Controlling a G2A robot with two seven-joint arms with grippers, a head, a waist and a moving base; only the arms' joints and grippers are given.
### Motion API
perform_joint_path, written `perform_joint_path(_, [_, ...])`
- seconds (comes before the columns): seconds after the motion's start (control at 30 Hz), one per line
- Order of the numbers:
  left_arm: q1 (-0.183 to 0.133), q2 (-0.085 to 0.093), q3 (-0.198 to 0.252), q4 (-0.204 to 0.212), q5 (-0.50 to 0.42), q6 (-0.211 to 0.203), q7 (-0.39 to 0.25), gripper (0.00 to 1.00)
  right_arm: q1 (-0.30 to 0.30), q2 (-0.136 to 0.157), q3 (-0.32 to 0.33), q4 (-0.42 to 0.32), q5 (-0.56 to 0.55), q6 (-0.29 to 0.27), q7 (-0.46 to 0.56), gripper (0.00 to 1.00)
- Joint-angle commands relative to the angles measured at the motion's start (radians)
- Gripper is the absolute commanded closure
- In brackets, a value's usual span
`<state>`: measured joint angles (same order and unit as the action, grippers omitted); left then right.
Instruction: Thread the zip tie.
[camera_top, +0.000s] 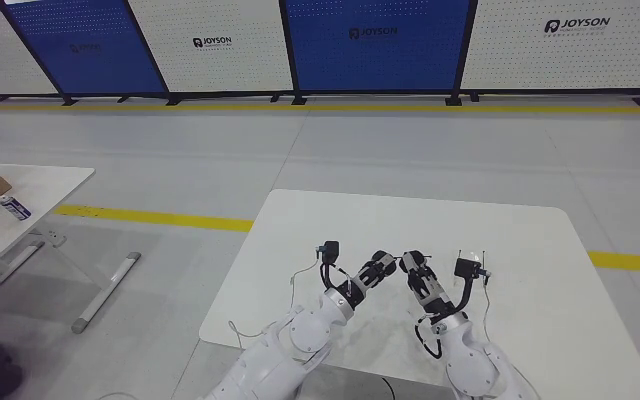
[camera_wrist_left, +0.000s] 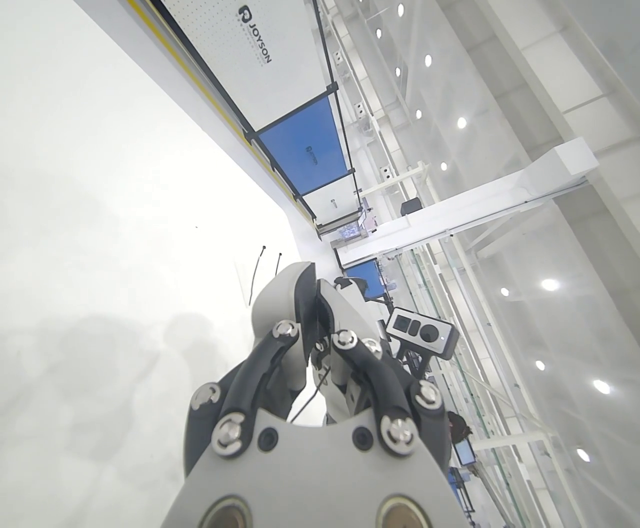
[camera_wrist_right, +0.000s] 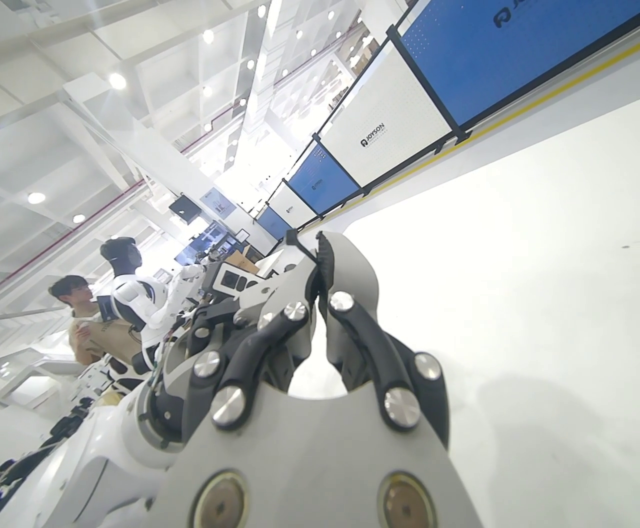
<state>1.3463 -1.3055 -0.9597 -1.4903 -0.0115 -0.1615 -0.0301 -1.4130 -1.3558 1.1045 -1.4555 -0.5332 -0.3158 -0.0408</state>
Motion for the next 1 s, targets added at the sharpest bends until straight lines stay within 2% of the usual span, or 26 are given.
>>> perform_joint_path(0.0, [0.000, 0.000, 0.000, 0.001, 0.002, 0.000, -0.001, 1.00, 0.000, 0.000, 0.001, 0.000, -0.001, 0.000, 0.001, 1.00])
perform_joint_path(0.07, [-0.001, -0.001, 0.001, 0.002, 0.002, 0.000, -0.002, 1.00, 0.000, 0.000, 0.001, 0.001, -0.002, 0.000, 0.003, 1.00])
perform_joint_path(0.13, [-0.001, -0.002, 0.001, 0.002, 0.003, 0.001, -0.002, 0.93, 0.000, -0.001, 0.002, 0.001, -0.002, -0.001, 0.004, 1.00])
perform_joint_path(0.17, [-0.001, -0.002, 0.001, 0.002, 0.004, 0.001, -0.002, 0.93, 0.000, -0.001, 0.002, 0.001, -0.002, -0.001, 0.005, 1.00])
perform_joint_path(0.23, [-0.001, -0.002, 0.001, 0.003, 0.003, 0.002, -0.002, 0.82, 0.000, -0.001, 0.002, 0.002, -0.003, -0.002, 0.007, 1.00])
perform_joint_path(0.27, [0.000, -0.002, 0.001, 0.003, 0.003, 0.002, -0.002, 0.83, 0.000, -0.001, 0.003, 0.002, -0.003, -0.002, 0.007, 1.00])
perform_joint_path(0.33, [0.000, -0.003, 0.001, 0.004, 0.002, 0.002, -0.002, 0.78, 0.000, -0.001, 0.003, 0.003, -0.002, -0.003, 0.009, 1.00])
perform_joint_path(0.57, [0.000, -0.005, 0.000, 0.005, 0.001, 0.003, -0.001, 0.76, 0.000, -0.002, 0.006, 0.007, -0.003, -0.002, 0.008, 1.00])
perform_joint_path(0.73, [0.001, -0.007, -0.001, 0.006, -0.004, -0.001, 0.003, 0.63, -0.001, -0.002, 0.011, 0.010, -0.003, 0.003, 0.003, 1.00])
perform_joint_path(0.9, [0.001, -0.008, -0.002, 0.006, -0.007, -0.005, 0.007, 0.55, -0.004, -0.002, 0.020, 0.013, 0.005, 0.009, -0.004, 1.00])
perform_joint_path(0.93, [0.001, -0.008, -0.002, 0.007, -0.007, -0.005, 0.007, 0.45, -0.005, -0.003, 0.022, 0.013, 0.007, 0.011, -0.005, 1.00])
perform_joint_path(0.97, [0.002, -0.009, -0.003, 0.007, -0.007, -0.005, 0.008, 0.25, -0.005, -0.003, 0.024, 0.014, 0.008, 0.015, -0.007, 1.00])
